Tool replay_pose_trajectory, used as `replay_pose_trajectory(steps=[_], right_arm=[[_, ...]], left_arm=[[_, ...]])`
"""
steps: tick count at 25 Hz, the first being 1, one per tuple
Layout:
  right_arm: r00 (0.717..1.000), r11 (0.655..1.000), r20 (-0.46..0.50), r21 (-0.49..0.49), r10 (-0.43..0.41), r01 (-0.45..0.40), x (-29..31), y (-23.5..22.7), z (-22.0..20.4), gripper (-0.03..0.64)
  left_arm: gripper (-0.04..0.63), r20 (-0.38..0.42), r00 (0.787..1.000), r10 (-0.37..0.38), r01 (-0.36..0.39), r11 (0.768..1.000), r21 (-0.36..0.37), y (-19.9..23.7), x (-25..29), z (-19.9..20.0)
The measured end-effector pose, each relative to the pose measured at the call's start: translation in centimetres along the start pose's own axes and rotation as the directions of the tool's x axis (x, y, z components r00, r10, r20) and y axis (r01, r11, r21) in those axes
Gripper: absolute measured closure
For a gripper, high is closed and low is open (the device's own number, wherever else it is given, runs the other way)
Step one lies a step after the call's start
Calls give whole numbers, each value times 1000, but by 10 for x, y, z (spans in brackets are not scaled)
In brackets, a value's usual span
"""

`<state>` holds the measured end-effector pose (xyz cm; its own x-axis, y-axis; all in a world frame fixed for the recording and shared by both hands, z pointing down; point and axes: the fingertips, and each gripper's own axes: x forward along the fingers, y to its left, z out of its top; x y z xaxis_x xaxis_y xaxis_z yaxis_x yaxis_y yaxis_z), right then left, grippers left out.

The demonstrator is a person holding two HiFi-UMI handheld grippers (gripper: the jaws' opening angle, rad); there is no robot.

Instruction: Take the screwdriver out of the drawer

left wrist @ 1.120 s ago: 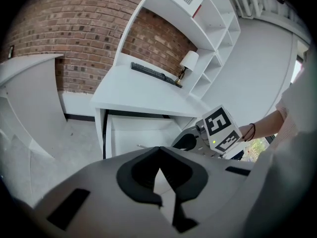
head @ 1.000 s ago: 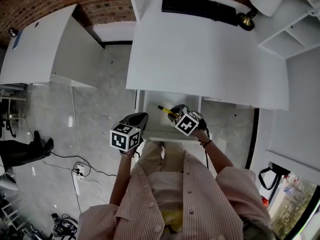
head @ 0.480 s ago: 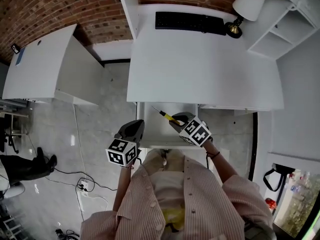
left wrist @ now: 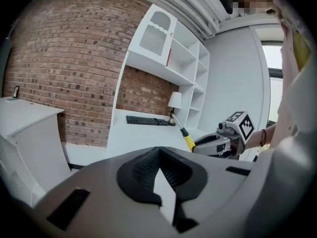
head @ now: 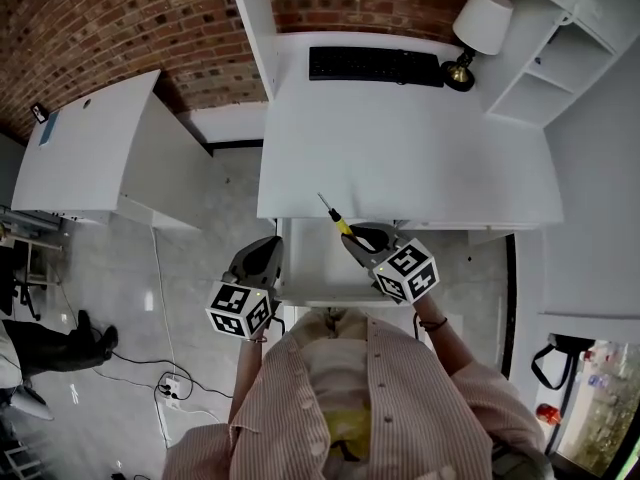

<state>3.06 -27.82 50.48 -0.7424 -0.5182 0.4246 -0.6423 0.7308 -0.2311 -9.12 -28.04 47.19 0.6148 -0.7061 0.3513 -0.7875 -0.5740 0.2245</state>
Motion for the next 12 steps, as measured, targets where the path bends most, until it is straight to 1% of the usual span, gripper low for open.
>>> replay_pose_trajectory(steps=[3,6,9,12], right_arm=[[997,999,67,29,-29,27,-10,-4,17,538],[988,997,134,48,-74,68,-20,-10,34,538],[972,991,200,76,-123,110,-30,-17,49,538],[949,980,261,133,-177,146,-42,-29,59,538]], left_arm=[[597,32,999,10,-11,1000,16,0,-2,13],[597,67,997,25,-27,999,29,3,-5,27],[597,101,994,46,-51,998,46,6,-9,40],[597,132,989,68,-76,995,60,7,-11,51]])
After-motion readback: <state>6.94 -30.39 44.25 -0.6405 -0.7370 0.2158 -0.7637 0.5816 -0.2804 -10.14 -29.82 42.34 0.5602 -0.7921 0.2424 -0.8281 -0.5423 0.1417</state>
